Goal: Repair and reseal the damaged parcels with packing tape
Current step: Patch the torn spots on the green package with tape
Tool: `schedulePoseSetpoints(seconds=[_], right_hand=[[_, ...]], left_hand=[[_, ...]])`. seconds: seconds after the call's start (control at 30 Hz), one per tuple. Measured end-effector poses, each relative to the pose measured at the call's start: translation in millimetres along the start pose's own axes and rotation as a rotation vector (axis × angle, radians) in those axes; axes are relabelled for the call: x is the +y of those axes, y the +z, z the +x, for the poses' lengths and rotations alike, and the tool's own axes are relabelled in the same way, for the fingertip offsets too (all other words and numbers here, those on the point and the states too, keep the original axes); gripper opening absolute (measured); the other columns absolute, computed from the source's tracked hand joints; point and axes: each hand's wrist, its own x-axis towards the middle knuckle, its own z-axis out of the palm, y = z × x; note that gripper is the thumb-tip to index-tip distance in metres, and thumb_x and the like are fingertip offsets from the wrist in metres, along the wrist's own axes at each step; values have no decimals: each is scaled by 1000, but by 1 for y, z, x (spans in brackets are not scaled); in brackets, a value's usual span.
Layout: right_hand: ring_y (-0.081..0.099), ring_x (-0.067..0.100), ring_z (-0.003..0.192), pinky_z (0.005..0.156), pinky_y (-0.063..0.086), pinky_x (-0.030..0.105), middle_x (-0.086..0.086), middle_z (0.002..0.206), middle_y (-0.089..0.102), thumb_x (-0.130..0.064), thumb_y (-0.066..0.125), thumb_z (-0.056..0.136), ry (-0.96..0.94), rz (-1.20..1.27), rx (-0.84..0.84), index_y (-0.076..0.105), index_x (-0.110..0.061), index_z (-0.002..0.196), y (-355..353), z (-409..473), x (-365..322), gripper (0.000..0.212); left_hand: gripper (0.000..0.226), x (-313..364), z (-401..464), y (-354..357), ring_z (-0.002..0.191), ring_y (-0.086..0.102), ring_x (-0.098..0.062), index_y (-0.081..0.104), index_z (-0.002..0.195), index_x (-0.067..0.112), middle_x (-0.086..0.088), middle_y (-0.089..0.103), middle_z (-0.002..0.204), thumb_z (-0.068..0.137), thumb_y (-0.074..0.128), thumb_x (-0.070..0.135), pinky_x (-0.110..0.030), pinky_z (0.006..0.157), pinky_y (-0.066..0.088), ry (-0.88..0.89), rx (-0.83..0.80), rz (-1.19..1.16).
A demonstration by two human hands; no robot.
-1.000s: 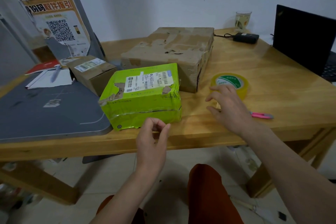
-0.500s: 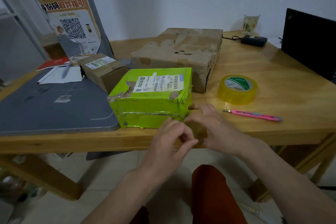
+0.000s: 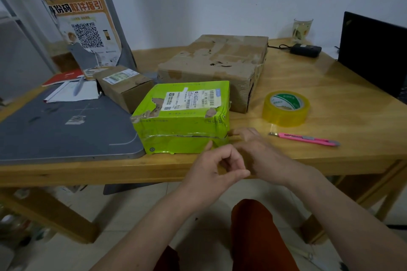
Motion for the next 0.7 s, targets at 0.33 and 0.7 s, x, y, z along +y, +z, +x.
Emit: schedulePoseSetpoints(seconds=[0.33, 0.7], right_hand=[[53, 0, 88, 78, 40, 9, -27, 83, 53, 8, 62, 77, 74, 179, 58, 74, -19, 101, -11, -11, 5, 38], [63, 12, 64, 64, 51, 20, 9, 69, 70, -1, 76, 76, 255, 735, 79, 66, -4, 78, -47, -22, -17, 11]], left_hand=[[18, -3, 8, -15, 62, 49, -7, 61, 69, 21, 9, 57, 64, 73, 75, 12, -18, 62, 42, -31, -28, -233], [13, 13, 6, -51, 63, 53, -8, 59, 76, 11, 6, 59, 64, 80, 69, 5, -18, 62, 47, -32, 347, -333]])
